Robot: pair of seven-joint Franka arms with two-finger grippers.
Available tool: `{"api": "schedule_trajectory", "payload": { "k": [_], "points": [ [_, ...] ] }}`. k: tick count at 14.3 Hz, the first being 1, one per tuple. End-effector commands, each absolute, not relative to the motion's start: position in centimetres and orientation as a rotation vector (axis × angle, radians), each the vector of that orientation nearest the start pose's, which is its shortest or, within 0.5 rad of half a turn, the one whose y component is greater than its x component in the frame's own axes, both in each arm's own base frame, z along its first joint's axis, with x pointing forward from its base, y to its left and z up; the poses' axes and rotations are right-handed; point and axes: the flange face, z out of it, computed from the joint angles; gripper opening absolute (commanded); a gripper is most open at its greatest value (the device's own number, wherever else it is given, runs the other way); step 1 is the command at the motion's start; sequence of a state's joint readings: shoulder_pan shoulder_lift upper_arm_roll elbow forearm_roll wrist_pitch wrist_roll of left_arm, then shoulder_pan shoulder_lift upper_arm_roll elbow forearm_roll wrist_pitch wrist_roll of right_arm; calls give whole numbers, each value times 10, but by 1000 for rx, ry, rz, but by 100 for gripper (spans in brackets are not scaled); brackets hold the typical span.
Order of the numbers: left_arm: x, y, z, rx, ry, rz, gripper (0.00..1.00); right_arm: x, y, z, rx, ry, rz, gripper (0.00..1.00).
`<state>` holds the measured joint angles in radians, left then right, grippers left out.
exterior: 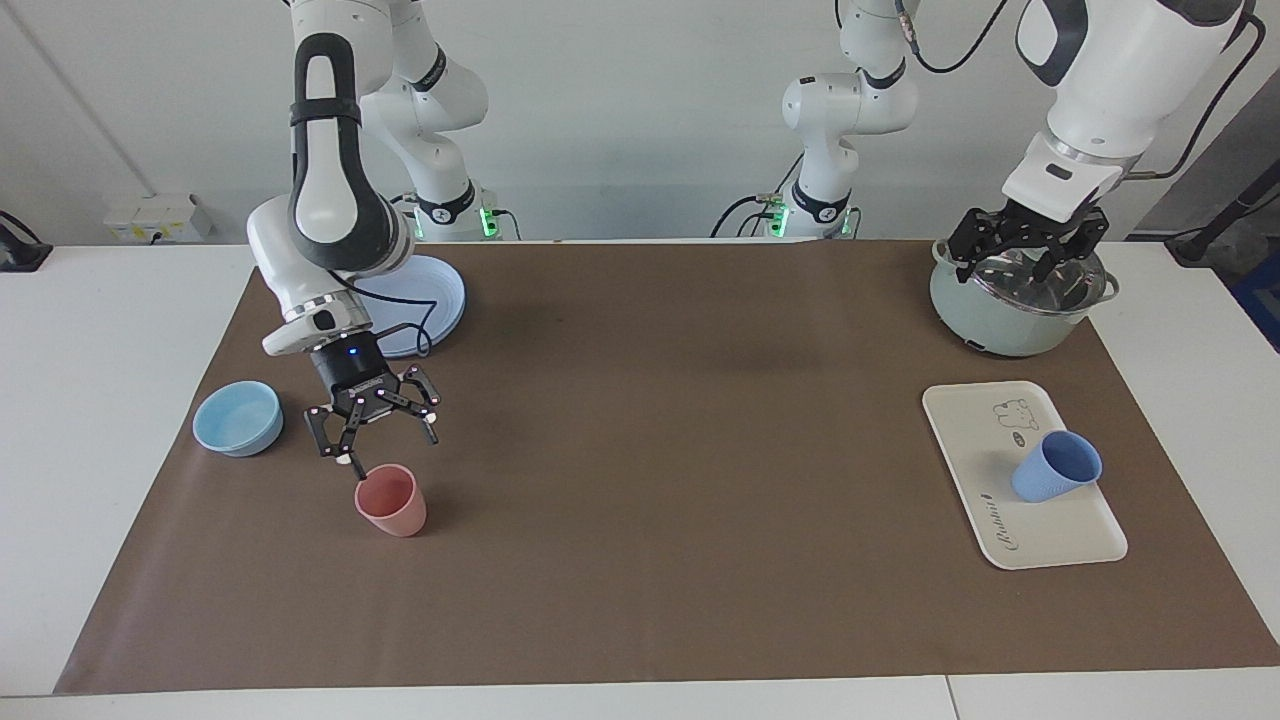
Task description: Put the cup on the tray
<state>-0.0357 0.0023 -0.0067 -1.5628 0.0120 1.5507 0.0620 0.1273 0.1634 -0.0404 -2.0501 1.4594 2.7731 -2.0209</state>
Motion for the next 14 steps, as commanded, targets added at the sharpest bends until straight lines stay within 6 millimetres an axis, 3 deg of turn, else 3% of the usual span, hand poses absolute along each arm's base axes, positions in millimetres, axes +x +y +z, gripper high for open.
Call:
{"api": "schedule_trajectory", "payload": {
  "k": [1,4,8,14],
  "points": [
    [547,-8,622,-3170,111,-16,99,610,2,414,-2475,-1152,-1246,100],
    [546,-8,620,-3170,101,-11,100,610,6,443,-2527,-1171,-1118,100],
    [546,-13,619,-3168,125,-11,100,594,-17,480,-2669,-1114,-864,100],
    [544,-12,618,-3130,127,19,100,565,-28,516,-2916,-698,-536,100]
  ]
}}
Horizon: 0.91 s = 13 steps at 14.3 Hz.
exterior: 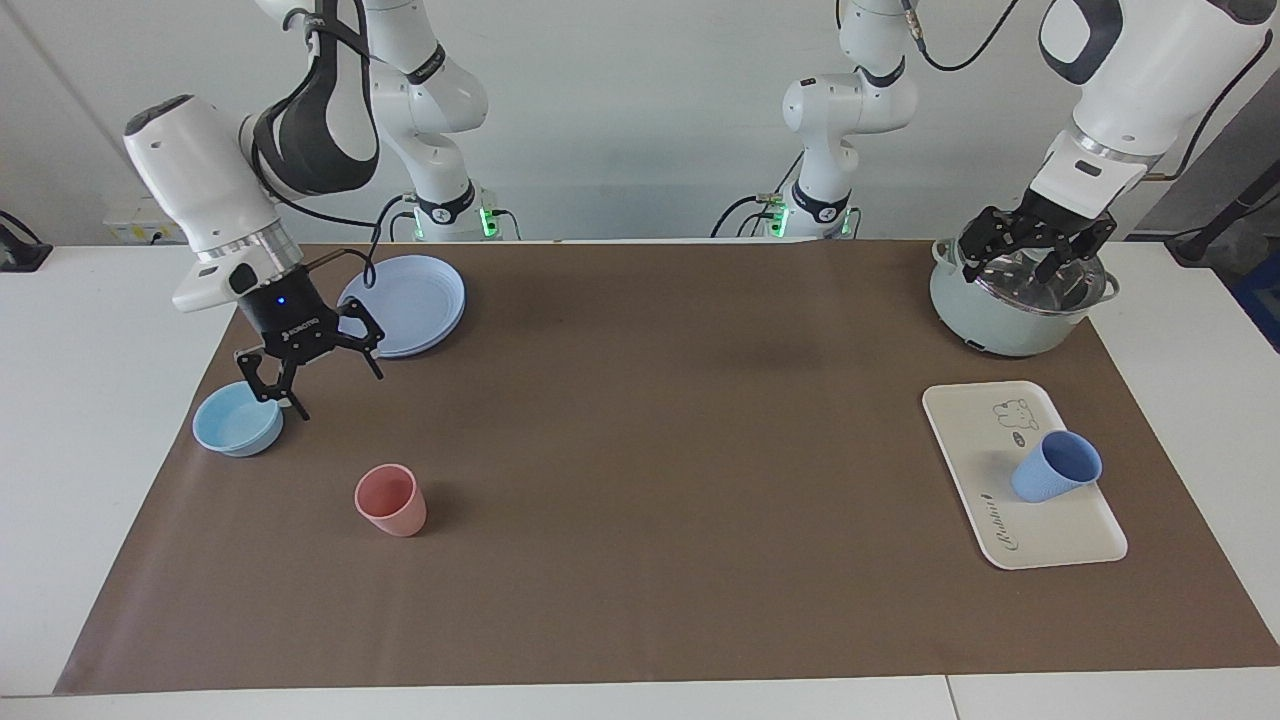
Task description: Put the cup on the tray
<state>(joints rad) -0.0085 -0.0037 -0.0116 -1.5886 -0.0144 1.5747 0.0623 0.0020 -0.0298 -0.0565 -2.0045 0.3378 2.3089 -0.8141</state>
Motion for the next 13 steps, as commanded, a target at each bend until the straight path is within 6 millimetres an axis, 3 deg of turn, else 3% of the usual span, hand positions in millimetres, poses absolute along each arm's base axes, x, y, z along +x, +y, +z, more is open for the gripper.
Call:
{"api": "schedule_trajectory", "payload": {
  "k": [1,6,11,13],
  "points": [
    [543,-11,618,-3127,125,27,100,558,-28,519,-2968,-574,-463,100],
    [541,-14,619,-3126,82,43,100,544,-31,550,-3152,-142,-168,100],
    [541,-15,620,-3127,79,38,100,540,-38,620,-3151,-37,8,100],
    [542,-15,621,-3126,79,34,100,536,-36,637,-3148,-38,68,100]
  ]
}}
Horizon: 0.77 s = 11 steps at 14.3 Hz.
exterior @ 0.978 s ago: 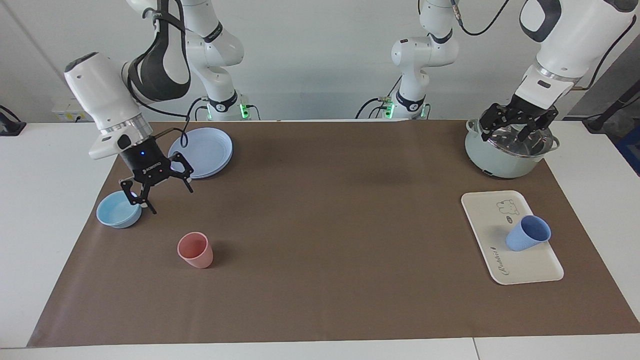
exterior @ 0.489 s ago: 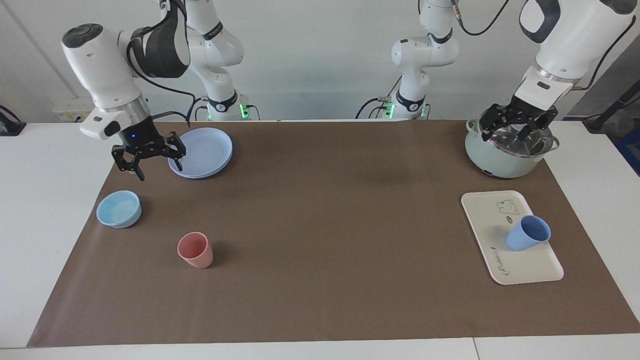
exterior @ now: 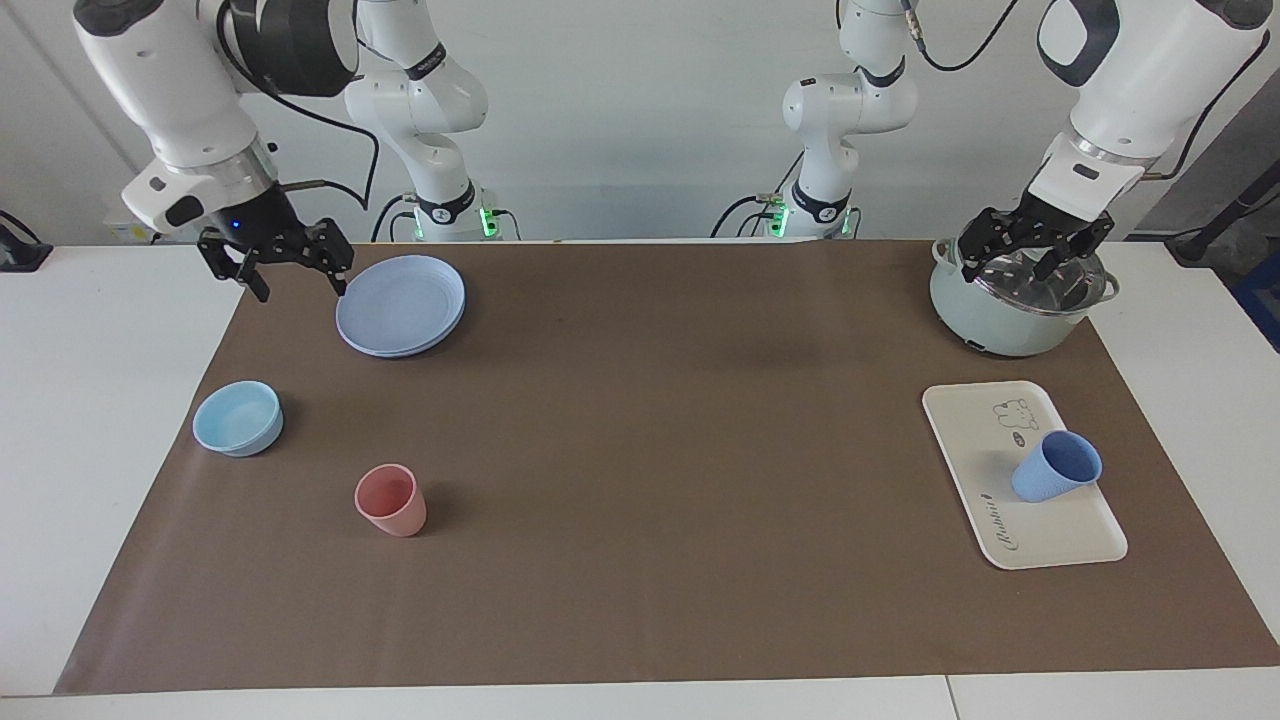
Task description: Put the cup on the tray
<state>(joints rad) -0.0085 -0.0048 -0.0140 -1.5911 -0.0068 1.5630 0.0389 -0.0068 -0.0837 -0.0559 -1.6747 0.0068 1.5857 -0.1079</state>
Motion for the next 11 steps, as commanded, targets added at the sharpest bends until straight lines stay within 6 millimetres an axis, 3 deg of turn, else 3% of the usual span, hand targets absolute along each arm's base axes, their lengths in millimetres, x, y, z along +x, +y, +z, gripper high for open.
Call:
{"api": "schedule_trajectory", "payload": {
  "k": [1,4,11],
  "points": [
    [542,-15,622,-3126,77,26,100,533,-32,639,-3148,-42,90,100],
    [543,-16,621,-3128,84,22,100,525,-40,630,-3131,-22,112,100],
    [542,-13,620,-3128,74,38,100,522,-32,626,-3193,-63,100,100]
  ]
}}
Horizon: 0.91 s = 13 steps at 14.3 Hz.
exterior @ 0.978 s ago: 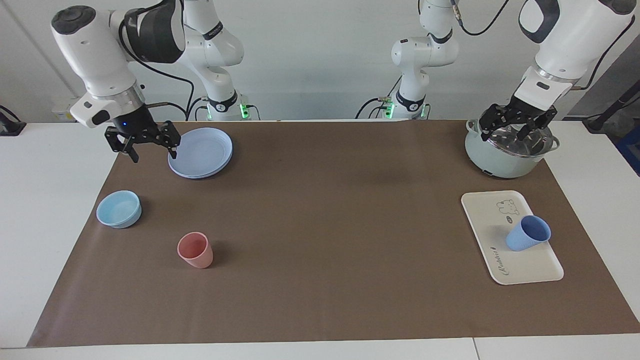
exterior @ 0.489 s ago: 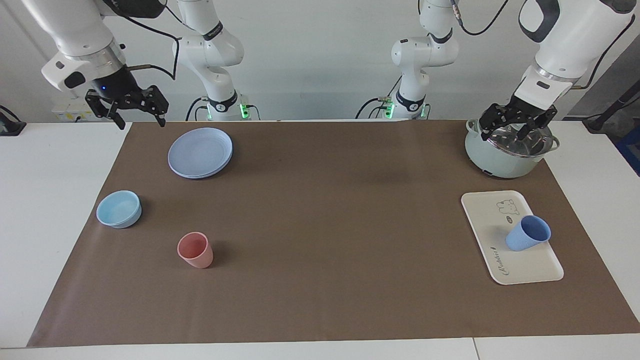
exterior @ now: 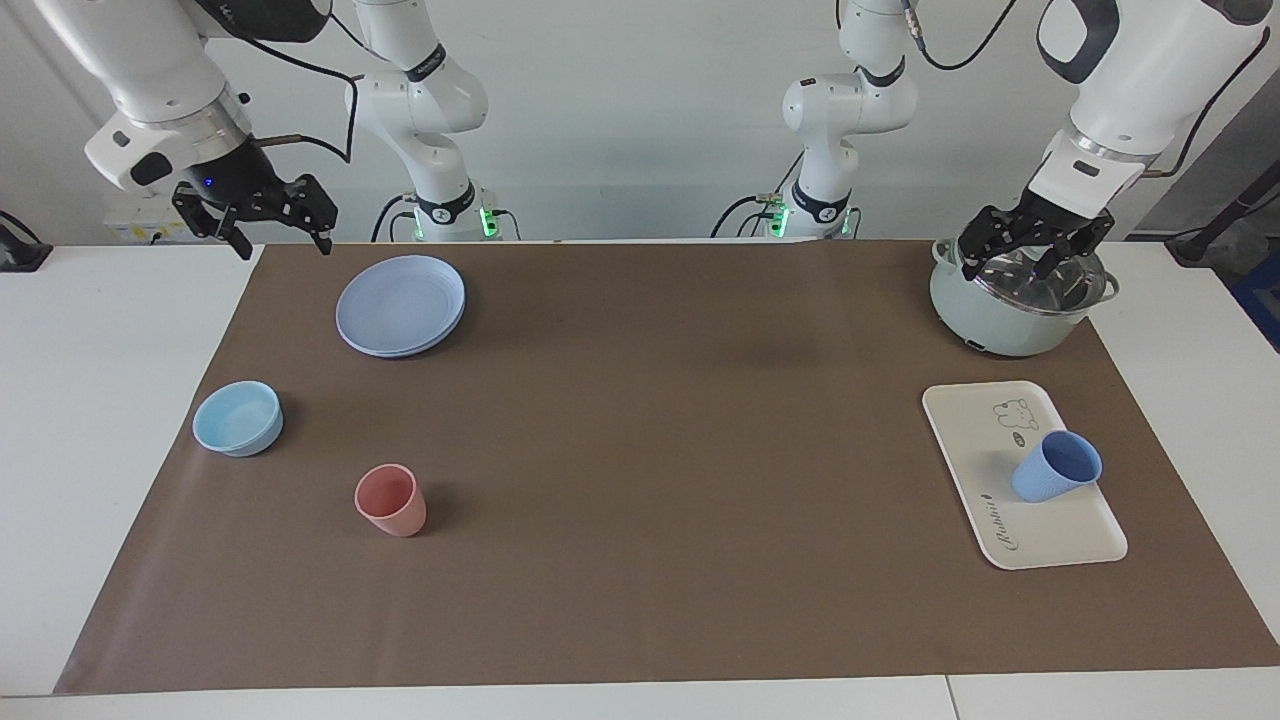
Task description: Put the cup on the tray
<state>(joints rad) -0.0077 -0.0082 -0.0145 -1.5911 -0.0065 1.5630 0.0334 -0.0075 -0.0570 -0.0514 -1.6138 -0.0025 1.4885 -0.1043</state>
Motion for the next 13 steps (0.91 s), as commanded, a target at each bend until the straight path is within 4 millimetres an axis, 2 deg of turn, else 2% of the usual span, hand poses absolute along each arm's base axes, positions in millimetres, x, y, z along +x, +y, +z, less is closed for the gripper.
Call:
{"api": "schedule_trajectory", "payload": {
  "k": [1,4,7,13],
  "points": [
    [542,-13,620,-3128,74,38,100,525,-36,626,-3214,-59,78,100],
    [542,-11,620,-3128,77,36,100,527,-36,626,-3209,-50,72,100],
    [542,-11,620,-3128,74,36,100,526,-33,626,-3117,6,77,100],
    [542,-12,619,-3128,70,36,100,526,-30,626,-3131,-3,71,100]
  ]
}}
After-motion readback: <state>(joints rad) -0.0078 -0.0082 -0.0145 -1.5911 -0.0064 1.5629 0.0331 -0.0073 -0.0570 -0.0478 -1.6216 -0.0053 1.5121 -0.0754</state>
